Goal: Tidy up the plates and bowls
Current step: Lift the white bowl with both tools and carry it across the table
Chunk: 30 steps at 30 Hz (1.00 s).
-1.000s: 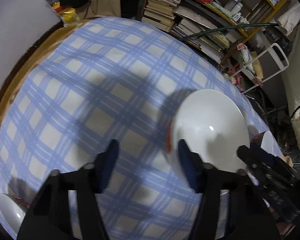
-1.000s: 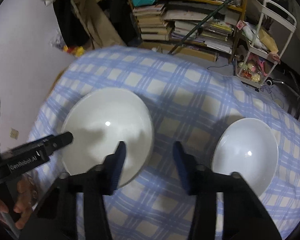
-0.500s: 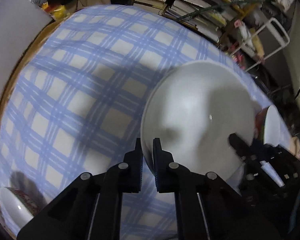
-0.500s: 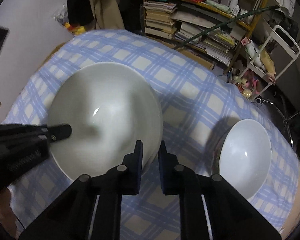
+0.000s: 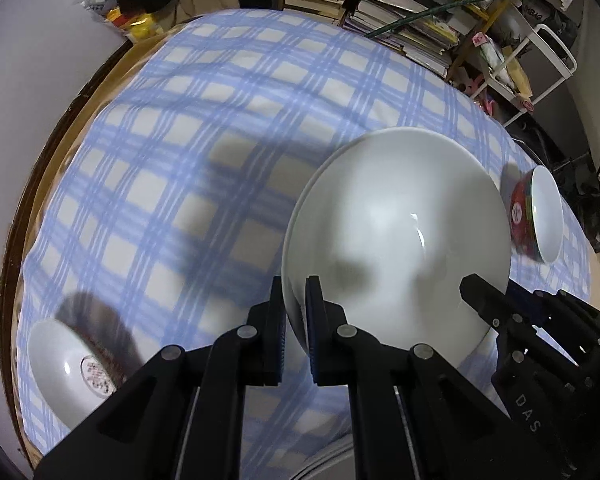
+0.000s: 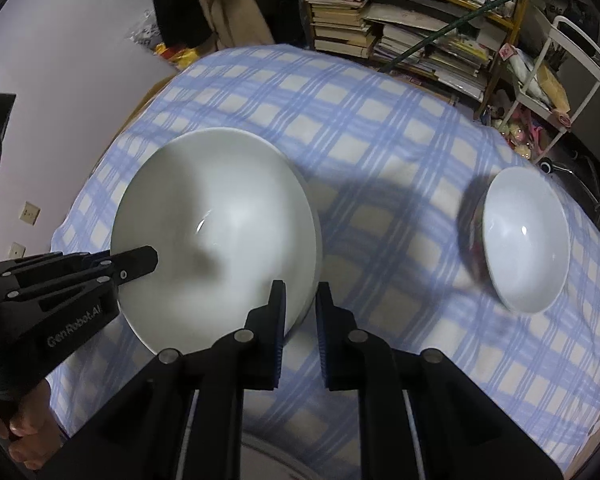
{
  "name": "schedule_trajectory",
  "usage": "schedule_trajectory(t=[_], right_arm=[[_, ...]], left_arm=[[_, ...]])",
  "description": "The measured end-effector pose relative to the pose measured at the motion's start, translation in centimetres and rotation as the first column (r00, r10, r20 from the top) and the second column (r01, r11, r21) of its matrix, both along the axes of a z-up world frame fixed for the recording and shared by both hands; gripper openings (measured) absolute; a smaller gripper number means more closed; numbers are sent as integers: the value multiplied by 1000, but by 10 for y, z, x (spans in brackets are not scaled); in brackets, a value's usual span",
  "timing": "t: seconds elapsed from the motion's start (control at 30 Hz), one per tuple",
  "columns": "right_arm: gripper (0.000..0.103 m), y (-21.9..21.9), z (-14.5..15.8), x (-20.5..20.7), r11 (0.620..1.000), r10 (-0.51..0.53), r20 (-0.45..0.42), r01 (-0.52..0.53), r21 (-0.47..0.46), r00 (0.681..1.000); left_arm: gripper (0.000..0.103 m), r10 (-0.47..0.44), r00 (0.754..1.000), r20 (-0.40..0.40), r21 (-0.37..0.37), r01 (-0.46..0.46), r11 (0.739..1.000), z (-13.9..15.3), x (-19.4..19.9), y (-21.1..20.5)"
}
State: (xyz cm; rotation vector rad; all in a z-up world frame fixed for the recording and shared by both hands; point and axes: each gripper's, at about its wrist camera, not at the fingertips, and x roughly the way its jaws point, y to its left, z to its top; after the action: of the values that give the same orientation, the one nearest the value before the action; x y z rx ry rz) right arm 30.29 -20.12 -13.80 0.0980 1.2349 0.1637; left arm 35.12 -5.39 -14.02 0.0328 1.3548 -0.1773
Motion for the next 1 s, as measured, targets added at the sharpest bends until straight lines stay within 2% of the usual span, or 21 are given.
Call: schedule_trajectory(t=[0.1,0.27,0.47,0.63,0.77,0.9,1.0], right_arm=[[16,10,0,-10,1000,13,-9,-12,16,1000],[17,25,3,-23,998,21,-8,-20,62,1000],[18,43,-7,-36,996,24,-42,-21,81,999],[18,51,-19,-46,998,36,-60,-32,61,998],[18,49,-21,-49,996,31,-42,-27,88,999],[18,44,-18,-48,988,6,-53,3,153,999],[19,42,-5,-52,991,-2,-4,2,137,1000]], left_arm=[[9,11,1000,-7,5,-11,1000,4,-11,13],[9,19,999,28,21,-20,1000,14,-24,31],[9,38,999,13,20,-38,999,9,-33,47],[9,58,998,-36,-30,-59,998,-3,-42,60],[9,63,998,-28,-50,-65,997,-6,-46,65],[13,65,997,30,-11,-65,998,4,-48,70],[17,73,997,32,-47,-71,996,14,-50,78]])
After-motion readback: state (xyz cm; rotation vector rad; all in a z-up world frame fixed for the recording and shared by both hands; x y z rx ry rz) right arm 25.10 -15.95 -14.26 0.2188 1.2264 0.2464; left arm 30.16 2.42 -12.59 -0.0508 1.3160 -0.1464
